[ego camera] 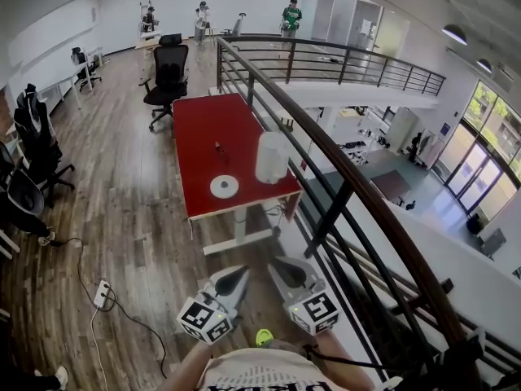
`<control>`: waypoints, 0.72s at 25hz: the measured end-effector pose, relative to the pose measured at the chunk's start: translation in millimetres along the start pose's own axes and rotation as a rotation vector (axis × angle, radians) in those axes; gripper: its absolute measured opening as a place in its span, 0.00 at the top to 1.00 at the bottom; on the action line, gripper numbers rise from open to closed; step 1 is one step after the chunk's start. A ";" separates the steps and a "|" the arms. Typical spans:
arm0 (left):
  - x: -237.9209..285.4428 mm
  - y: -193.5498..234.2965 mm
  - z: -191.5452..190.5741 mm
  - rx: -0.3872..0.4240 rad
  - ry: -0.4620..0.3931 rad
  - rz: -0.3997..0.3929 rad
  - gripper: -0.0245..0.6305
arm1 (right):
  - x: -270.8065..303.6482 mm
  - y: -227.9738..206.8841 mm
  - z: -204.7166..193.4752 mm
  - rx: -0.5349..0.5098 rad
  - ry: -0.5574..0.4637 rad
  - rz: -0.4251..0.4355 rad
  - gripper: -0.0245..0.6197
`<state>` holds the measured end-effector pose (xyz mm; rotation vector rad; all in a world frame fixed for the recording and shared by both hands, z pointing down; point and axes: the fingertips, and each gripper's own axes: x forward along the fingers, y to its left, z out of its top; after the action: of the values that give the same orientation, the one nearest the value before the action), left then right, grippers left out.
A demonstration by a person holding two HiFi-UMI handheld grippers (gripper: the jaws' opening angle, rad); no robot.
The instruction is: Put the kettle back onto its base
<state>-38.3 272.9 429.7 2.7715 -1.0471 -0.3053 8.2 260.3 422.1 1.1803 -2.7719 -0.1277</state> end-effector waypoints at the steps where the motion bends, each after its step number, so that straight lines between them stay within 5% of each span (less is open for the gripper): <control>1: 4.3 1.1 0.9 0.004 0.001 0.002 0.97 | 1.7 -3.6 0.7 0.002 0.001 0.003 0.91; 18: 78.1 5.7 -17.3 -0.008 0.019 0.025 0.97 | 13.3 -68.9 -16.7 0.021 0.015 0.043 0.91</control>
<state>19.6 218.0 437.3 2.7463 -1.0732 -0.2794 50.6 202.6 431.0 1.1205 -2.7900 -0.0846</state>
